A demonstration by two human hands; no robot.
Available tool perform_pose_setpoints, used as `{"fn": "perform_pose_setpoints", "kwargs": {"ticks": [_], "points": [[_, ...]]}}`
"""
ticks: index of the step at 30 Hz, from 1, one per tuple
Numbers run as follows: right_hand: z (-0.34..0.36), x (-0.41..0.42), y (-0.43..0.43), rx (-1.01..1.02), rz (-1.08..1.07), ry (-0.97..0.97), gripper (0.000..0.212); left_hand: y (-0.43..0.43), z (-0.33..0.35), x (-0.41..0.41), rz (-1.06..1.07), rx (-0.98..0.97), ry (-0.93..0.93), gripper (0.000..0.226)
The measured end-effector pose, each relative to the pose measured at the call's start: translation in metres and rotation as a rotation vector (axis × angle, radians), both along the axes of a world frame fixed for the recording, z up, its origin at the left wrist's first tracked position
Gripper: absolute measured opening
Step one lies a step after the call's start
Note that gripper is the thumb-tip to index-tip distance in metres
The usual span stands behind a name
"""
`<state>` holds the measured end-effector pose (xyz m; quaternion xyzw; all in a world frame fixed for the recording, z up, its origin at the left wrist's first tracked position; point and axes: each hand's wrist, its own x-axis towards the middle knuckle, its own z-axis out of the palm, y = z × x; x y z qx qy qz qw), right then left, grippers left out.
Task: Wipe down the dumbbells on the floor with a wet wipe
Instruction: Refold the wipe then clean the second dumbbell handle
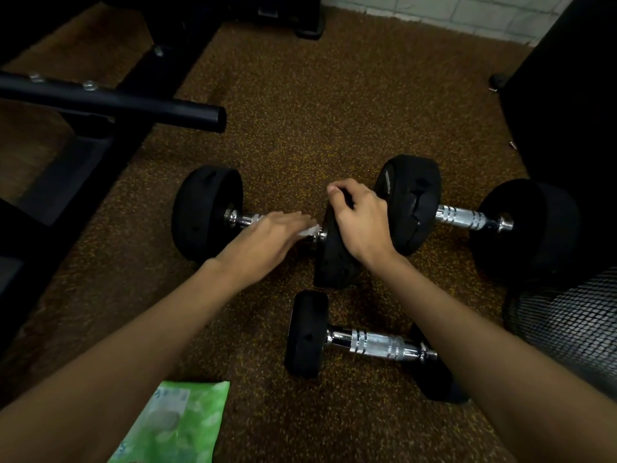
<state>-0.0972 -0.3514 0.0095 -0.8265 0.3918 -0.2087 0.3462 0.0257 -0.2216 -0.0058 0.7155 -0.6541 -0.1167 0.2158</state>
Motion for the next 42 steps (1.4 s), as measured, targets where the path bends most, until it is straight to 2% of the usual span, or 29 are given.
{"fn": "perform_pose_setpoints", "kwargs": {"ticks": [3, 5, 7, 9, 11, 13, 15, 18, 21, 24, 28, 31, 35, 38, 42], "points": [[0.001, -0.001, 0.000, -0.002, 0.005, -0.004, 0.027, -0.028, 0.005, 0.000, 0.182, 0.205, -0.012, 0.023], [0.001, 0.000, 0.000, -0.001, 0.006, -0.004, 0.027, -0.049, 0.007, 0.004, 0.261, 0.361, -0.018, 0.029], [0.001, 0.000, -0.001, 0.009, 0.002, -0.003, 0.026, -0.059, 0.005, 0.003, 0.292, 0.434, -0.015, 0.034], [0.002, 0.001, -0.002, 0.016, -0.001, -0.003, 0.025, -0.053, 0.005, -0.006, 0.265, 0.386, -0.035, 0.033], [0.002, 0.002, -0.002, 0.019, -0.003, -0.006, 0.025, -0.034, 0.000, -0.018, 0.167, 0.215, -0.042, 0.030], [0.003, 0.002, -0.002, 0.014, -0.007, -0.005, 0.026, -0.010, -0.010, -0.026, 0.057, 0.096, -0.104, 0.043], [0.002, 0.002, -0.001, 0.008, -0.006, -0.011, 0.027, 0.010, -0.021, -0.027, 0.019, 0.081, -0.218, 0.052], [0.001, 0.001, 0.000, -0.011, -0.005, -0.022, 0.027, 0.019, -0.029, -0.026, 0.029, 0.081, -0.318, 0.053], [0.000, 0.001, 0.002, -0.020, -0.006, -0.020, 0.026, 0.004, -0.023, -0.023, 0.086, 0.096, -0.285, 0.050], [0.000, 0.000, 0.002, -0.015, 0.002, -0.014, 0.027, -0.022, -0.002, -0.023, 0.194, 0.158, -0.197, 0.033], [-0.001, -0.001, 0.001, -0.005, 0.009, -0.011, 0.028, -0.040, 0.010, -0.020, 0.292, 0.275, -0.144, 0.035], [-0.002, 0.000, -0.001, -0.003, 0.004, -0.007, 0.030, -0.032, -0.002, -0.024, 0.190, 0.191, -0.105, 0.036], [-0.004, 0.002, -0.002, -0.014, 0.002, -0.027, 0.028, -0.005, -0.022, -0.028, 0.089, 0.026, -0.140, 0.052], [-0.006, 0.001, -0.001, -0.025, -0.002, -0.034, 0.028, 0.009, -0.032, -0.029, 0.076, -0.058, -0.099, 0.061], [-0.006, 0.000, 0.001, -0.039, 0.005, -0.030, 0.029, 0.002, -0.020, -0.029, 0.127, -0.075, -0.054, 0.042]]}}
